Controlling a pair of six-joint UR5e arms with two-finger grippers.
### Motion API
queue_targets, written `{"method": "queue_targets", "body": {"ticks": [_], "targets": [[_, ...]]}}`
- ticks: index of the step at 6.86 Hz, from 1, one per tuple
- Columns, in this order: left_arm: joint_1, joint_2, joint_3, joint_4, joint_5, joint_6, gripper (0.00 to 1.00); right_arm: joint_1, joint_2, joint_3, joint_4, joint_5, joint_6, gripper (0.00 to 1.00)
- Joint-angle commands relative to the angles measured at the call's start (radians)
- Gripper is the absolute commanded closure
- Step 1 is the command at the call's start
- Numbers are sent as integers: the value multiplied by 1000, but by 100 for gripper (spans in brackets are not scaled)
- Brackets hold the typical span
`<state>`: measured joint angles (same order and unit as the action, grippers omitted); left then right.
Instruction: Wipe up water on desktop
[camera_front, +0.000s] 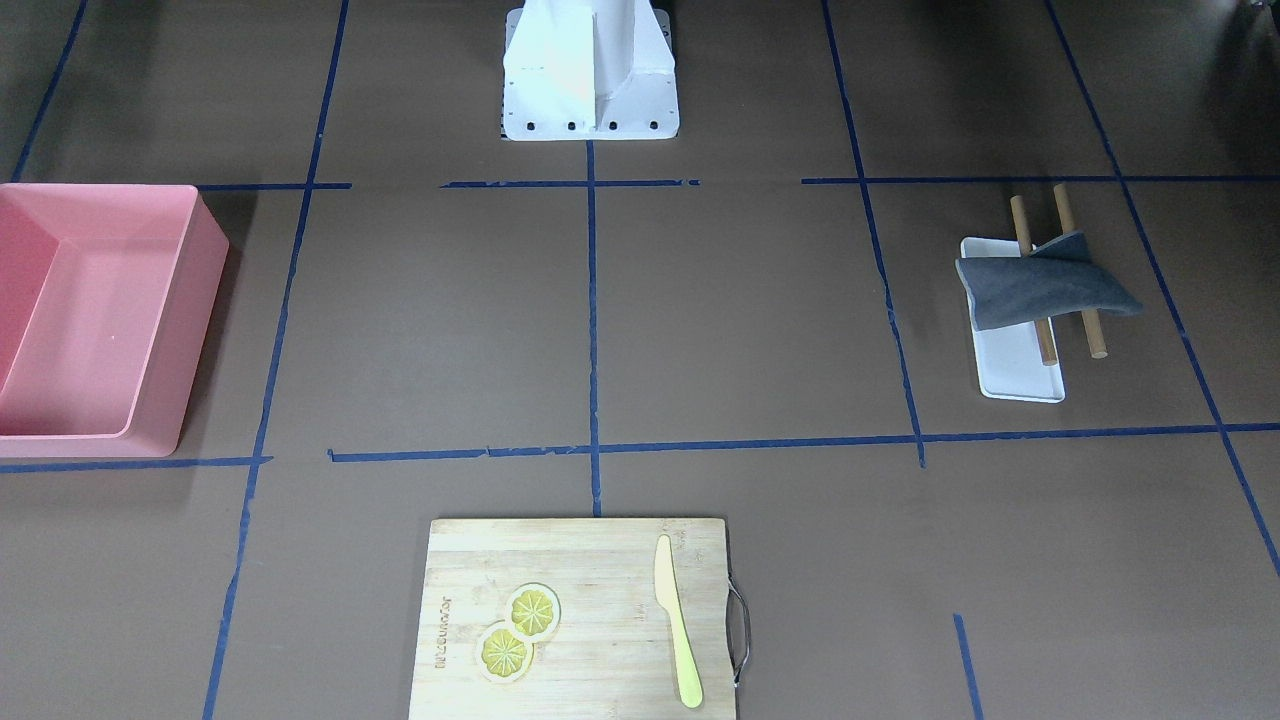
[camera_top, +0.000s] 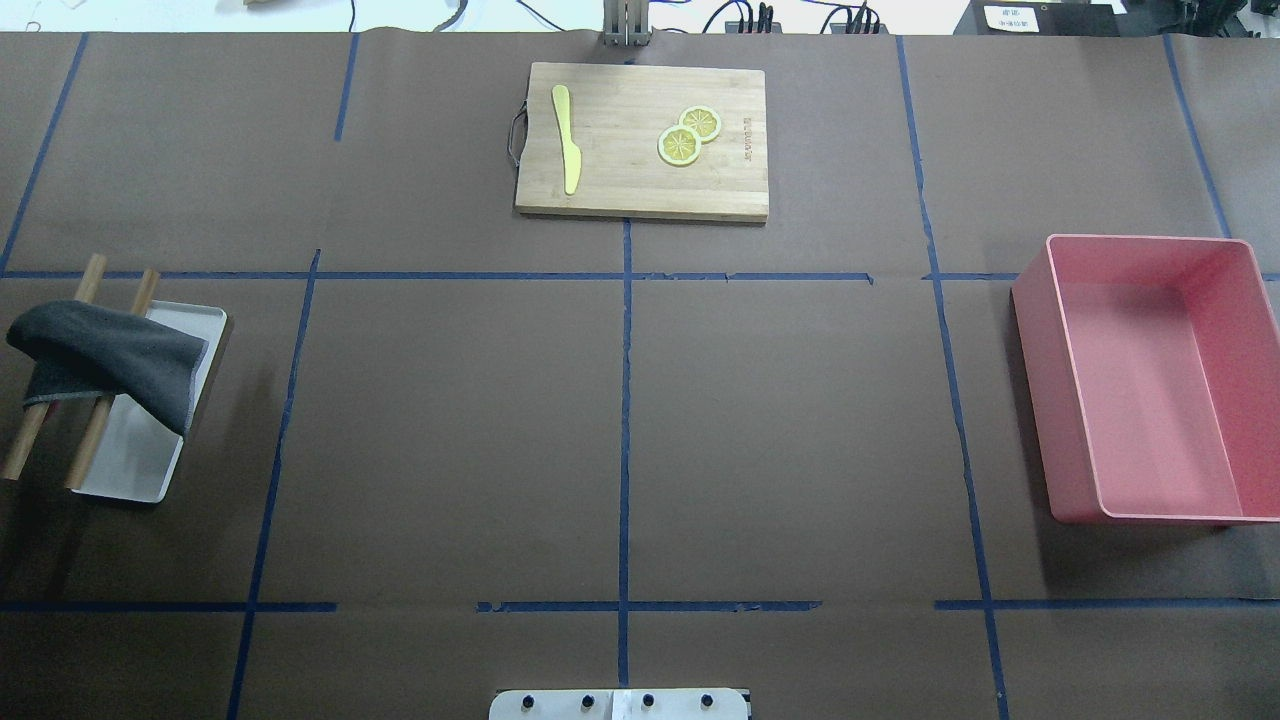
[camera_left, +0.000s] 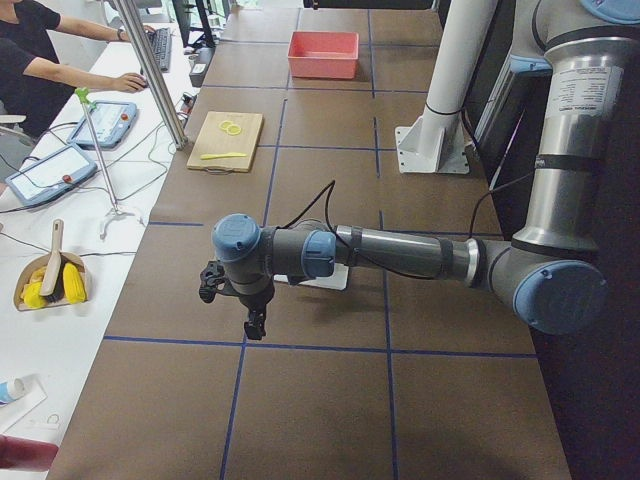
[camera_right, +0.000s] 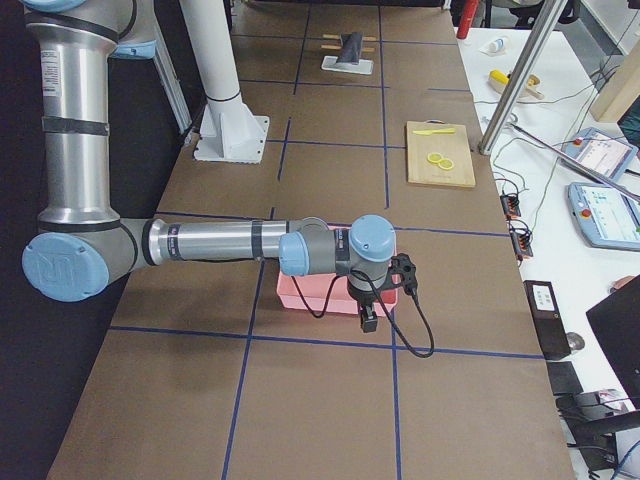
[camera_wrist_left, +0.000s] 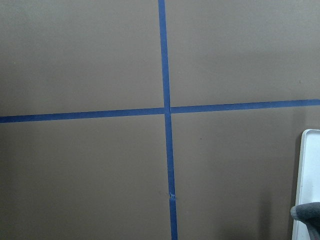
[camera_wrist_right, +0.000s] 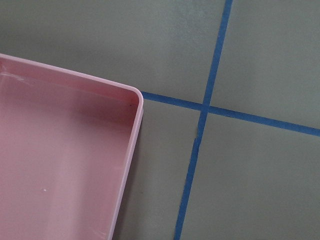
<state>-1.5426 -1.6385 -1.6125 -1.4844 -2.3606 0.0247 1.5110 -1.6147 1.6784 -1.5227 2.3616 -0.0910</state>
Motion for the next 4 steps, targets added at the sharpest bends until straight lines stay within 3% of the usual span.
{"method": "queue_targets", "body": {"ticks": [1, 2, 3, 4], "targets": [[7, 0, -10, -5, -2, 0, 0, -3, 1, 3, -1, 5, 4, 0], [34, -7, -29, -8, -9, 0, 0, -6, 1, 3, -1, 8, 1, 0], [114, -7, -90, -11, -9, -21, 0, -17, 1, 0, -2, 68, 5, 0], [149, -6, -136, -34, -8, -125, 0, -26, 1, 1, -1, 89, 5, 0]]}}
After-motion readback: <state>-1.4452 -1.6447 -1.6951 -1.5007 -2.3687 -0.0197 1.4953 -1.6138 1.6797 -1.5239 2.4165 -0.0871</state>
